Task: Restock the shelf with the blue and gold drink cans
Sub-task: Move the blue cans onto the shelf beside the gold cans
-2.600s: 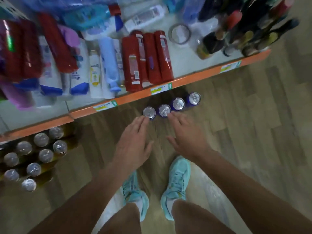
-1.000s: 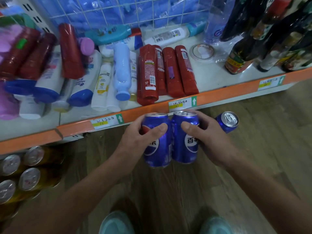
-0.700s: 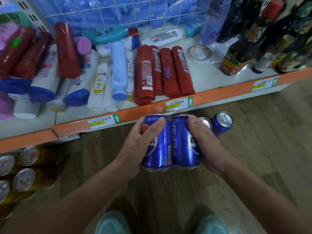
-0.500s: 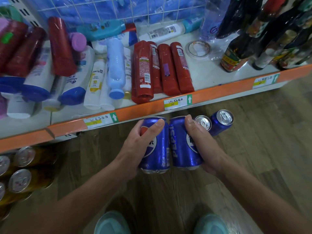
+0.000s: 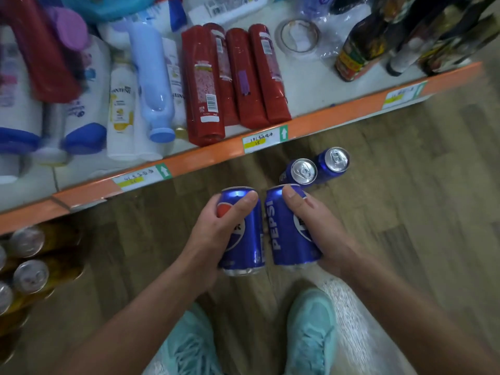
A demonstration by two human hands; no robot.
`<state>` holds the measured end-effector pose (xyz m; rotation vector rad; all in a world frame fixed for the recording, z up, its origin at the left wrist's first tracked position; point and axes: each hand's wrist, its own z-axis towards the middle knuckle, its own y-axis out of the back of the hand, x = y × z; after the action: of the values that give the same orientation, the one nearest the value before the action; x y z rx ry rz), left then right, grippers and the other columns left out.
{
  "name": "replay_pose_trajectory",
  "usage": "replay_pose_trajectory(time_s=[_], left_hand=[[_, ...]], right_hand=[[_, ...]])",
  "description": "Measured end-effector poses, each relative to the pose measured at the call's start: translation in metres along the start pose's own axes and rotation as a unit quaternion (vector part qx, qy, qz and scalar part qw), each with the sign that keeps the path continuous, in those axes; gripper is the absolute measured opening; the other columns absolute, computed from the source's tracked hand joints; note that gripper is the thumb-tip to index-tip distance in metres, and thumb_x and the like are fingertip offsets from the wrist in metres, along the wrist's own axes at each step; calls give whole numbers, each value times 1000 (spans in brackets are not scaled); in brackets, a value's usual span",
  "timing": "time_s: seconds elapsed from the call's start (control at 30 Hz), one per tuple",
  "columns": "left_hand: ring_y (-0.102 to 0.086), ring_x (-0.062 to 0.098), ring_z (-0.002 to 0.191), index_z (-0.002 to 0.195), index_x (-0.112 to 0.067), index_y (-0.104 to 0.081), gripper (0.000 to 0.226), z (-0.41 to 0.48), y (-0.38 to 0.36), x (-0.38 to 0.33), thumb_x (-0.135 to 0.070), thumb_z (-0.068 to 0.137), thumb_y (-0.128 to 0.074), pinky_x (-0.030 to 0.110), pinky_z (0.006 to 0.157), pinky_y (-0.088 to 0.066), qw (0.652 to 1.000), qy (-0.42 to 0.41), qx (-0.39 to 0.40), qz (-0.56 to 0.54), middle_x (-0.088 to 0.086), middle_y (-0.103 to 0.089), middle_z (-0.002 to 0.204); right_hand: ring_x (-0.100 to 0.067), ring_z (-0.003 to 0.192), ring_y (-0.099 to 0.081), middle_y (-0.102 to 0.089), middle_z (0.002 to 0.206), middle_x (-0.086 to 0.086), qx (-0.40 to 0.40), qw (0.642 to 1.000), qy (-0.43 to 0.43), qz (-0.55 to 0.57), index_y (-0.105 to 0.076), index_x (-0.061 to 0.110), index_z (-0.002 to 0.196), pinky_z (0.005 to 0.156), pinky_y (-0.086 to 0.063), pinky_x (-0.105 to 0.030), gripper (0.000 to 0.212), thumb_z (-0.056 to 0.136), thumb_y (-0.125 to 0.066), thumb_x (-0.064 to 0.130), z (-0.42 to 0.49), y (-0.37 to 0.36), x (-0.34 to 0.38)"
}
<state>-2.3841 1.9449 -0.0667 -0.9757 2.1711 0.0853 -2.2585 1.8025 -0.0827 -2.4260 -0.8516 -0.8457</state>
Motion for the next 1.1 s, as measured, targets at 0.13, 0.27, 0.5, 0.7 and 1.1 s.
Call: replay_pose_trajectory(time_s=[0.13, 0.27, 0.5, 0.7, 1.1], left_hand=[[-71, 30, 84, 120, -13, -61, 58, -56, -15, -40, -45, 74, -76, 40, 67, -59, 999, 15, -30, -14, 21, -72, 107], [-69, 30, 81, 114, -15, -64, 54, -126, -37, -98, -45, 72, -78, 44, 71, -60, 998, 21, -49, -28, 22, -72, 99], [-74, 34, 87, 107, -18, -70, 56, -282, -97, -230, -48, 64, -90, 53, 80, -61, 996, 23, -77, -29, 14, -76, 101], [-75, 27, 95, 114, -35, -65, 54, -413, -151, -336, -57, 69, -85, 54, 90, -57, 996, -16, -87, -29, 0, -77, 106], [-75, 23, 93, 121, -28, -59, 48, -551, -199, -465, -42, 78, -75, 49, 84, -61, 981, -146, -103, -72, -1, -77, 106]], right_hand=[[-32, 92, -71, -73, 108, -20, -31, 999, -25, 18, -66, 15, 116, 83, -59, -54, 65, 74, -74, 63, -57, -14, 42], [-35, 95, -71, -73, 110, -19, -38, 999, -23, 21, -65, 12, 119, 86, -57, -55, 66, 76, -72, 61, -124, -28, 102], [-39, 93, -73, -74, 101, -18, -37, 998, -14, -48, -67, 15, 112, 86, -58, -61, 89, 53, -79, 81, -277, -62, 241], [-28, 94, -75, -73, 113, -12, -10, 997, 11, -81, -59, 16, 132, 81, -61, -47, 109, 49, -77, 85, -404, -90, 365], [-22, 91, -76, -77, 103, -1, 55, 980, 130, -142, -59, 29, 123, 86, -61, -48, 71, 66, -69, 71, -518, -133, 521]])
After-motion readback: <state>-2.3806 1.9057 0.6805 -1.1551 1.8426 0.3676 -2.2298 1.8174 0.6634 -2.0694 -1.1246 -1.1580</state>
